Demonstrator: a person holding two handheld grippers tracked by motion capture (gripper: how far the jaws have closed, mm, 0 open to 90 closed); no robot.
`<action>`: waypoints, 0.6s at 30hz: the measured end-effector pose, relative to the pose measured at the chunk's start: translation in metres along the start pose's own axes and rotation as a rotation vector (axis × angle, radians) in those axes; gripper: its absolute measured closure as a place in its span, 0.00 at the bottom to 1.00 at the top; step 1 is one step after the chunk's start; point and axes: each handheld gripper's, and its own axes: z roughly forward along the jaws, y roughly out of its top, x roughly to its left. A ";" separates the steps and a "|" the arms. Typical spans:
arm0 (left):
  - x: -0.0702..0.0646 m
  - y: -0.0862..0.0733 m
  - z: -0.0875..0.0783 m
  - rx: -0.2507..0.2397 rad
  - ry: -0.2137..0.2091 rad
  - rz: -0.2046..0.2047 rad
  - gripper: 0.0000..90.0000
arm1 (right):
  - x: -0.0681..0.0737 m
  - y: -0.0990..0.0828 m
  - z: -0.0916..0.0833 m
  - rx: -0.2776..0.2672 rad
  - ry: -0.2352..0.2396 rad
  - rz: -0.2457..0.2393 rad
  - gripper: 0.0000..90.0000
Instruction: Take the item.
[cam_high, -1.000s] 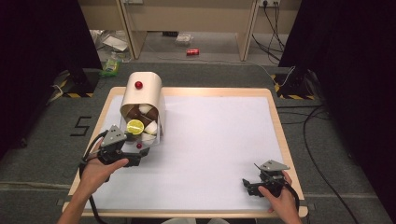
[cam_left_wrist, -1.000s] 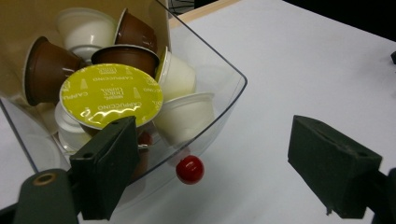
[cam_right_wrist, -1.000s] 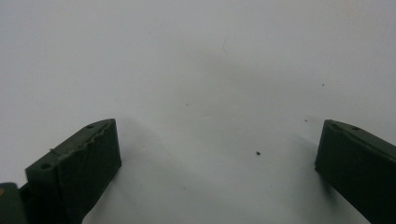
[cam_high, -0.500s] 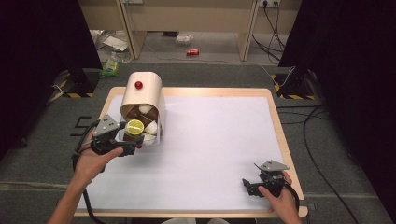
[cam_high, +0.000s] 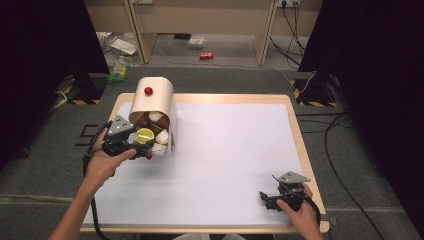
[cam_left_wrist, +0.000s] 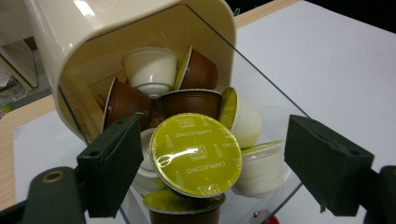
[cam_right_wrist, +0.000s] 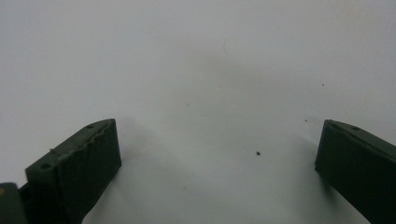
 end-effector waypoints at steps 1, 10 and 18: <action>0.000 0.000 0.001 0.002 0.003 0.001 0.21 | 0.000 0.000 0.000 0.000 0.000 0.001 0.01; 0.004 -0.003 0.009 0.019 0.018 -0.007 0.23 | 0.000 0.000 0.000 0.000 0.000 0.000 0.01; 0.007 -0.004 0.015 0.035 0.020 -0.018 0.26 | 0.000 0.000 0.000 0.000 0.000 0.001 0.01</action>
